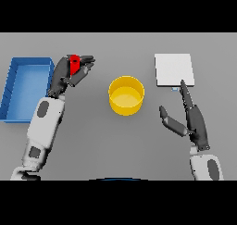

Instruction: Pick up the red beaker and tilt it to pour out 1 green nut into yellow bowl. Pick up the yellow bowl and place it on the metallic measuring scale.

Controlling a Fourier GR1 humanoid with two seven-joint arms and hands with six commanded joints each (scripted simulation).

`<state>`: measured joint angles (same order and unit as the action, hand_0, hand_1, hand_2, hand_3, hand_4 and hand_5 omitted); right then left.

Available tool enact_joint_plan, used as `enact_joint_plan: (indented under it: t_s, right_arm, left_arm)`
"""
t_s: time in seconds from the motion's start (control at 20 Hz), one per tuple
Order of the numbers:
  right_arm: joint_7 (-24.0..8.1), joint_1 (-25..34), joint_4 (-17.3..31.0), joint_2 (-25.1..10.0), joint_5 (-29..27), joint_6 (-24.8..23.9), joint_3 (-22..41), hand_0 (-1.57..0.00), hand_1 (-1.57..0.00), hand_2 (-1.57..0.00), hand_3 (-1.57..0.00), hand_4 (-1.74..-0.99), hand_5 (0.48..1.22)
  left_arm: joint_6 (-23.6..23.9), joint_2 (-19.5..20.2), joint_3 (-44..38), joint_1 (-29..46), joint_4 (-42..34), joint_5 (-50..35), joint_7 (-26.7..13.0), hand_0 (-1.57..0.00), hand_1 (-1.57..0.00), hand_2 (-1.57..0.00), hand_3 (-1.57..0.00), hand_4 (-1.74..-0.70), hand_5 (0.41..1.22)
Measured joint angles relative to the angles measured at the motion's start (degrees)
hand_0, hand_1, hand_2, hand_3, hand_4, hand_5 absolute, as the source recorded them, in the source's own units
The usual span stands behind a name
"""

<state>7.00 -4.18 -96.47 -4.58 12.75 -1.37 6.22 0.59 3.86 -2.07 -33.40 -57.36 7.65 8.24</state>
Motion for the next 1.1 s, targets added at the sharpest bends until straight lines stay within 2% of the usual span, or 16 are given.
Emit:
enact_joint_plan:
  t_s: [0.2,0.5,0.9,0.95,1.1]
  right_arm:
    - [0.14,0.07,-0.23,-0.13,0.36,-0.16,0.07,0.0,0.0,0.0,0.0,-1.202,0.662]
    - [-1.25,-0.48,-1.03,-0.31,0.57,0.4,0.54,0.0,0.0,0.0,0.0,-1.178,0.663]
    - [-2.67,-0.36,-1.53,0.34,-0.86,0.91,0.27,0.0,0.0,0.0,0.0,-1.187,0.676]
    - [-2.9,-0.57,-1.75,0.67,-0.84,0.82,0.46,0.0,0.0,0.0,0.0,-1.191,0.675]
    - [-3.25,-0.9,-1.52,0.82,-1.16,0.84,0.27,0.0,0.0,0.0,0.0,-1.195,0.671]
  left_arm:
    - [-0.38,2.42,2.86,-1.87,-0.97,4.52,-1.85,-1.56,-1.56,-1.56,-1.56,-1.73,1.129]
    - [-3.8,7.19,12.46,-5.8,-2.27,16.72,-8.45,-1.57,-1.57,-1.57,-1.57,-1.74,1.129]
    - [-9.37,9.95,26.67,-14.13,0.82,34.39,-12.68,-1.57,-1.57,-1.57,-1.57,-1.74,1.197]
    - [-10.43,10.03,28.33,-14.94,1.28,36.27,-12.97,-1.57,-1.57,-1.57,-1.57,-1.69,1.202]
    - [-14.35,10.87,32.82,-18.64,3.57,41.74,-12.95,-1.57,-1.57,-1.57,-1.38,-1.71,1.211]
